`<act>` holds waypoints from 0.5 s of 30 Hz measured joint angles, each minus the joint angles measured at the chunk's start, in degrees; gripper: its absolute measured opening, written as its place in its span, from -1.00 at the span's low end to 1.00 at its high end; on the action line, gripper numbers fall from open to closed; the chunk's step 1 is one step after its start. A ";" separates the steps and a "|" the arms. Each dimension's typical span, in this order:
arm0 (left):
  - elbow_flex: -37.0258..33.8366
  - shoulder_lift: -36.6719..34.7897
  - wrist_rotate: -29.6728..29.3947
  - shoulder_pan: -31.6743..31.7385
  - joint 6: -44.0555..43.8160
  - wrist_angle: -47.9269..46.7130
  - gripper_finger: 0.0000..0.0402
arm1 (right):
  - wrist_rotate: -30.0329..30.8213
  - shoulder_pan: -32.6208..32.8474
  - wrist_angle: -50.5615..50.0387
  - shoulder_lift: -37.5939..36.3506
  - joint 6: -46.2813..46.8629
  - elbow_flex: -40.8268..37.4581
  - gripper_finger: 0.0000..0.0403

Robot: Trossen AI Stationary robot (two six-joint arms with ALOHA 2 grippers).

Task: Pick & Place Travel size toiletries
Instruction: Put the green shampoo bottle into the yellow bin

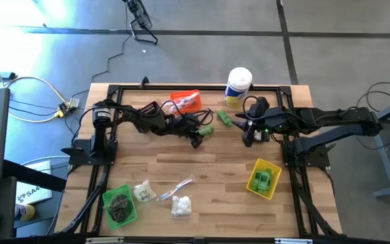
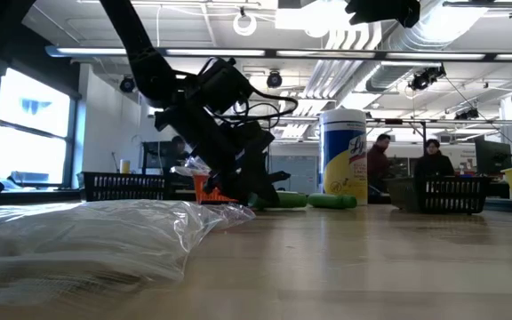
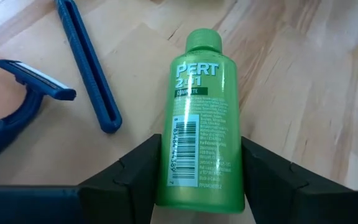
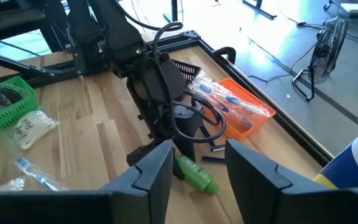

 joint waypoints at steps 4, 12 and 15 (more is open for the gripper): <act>-0.12 0.07 0.07 -0.05 0.22 1.34 -0.05 | -0.01 0.00 0.00 0.00 -0.04 -0.02 -0.30; -0.18 0.17 -0.79 -0.16 0.22 2.76 -0.05 | -1.93 0.00 -0.01 0.00 -0.06 -0.01 -0.30; -0.18 0.17 -0.84 -0.21 0.25 2.46 -0.05 | -2.64 0.00 0.00 0.00 -0.02 -0.02 -0.30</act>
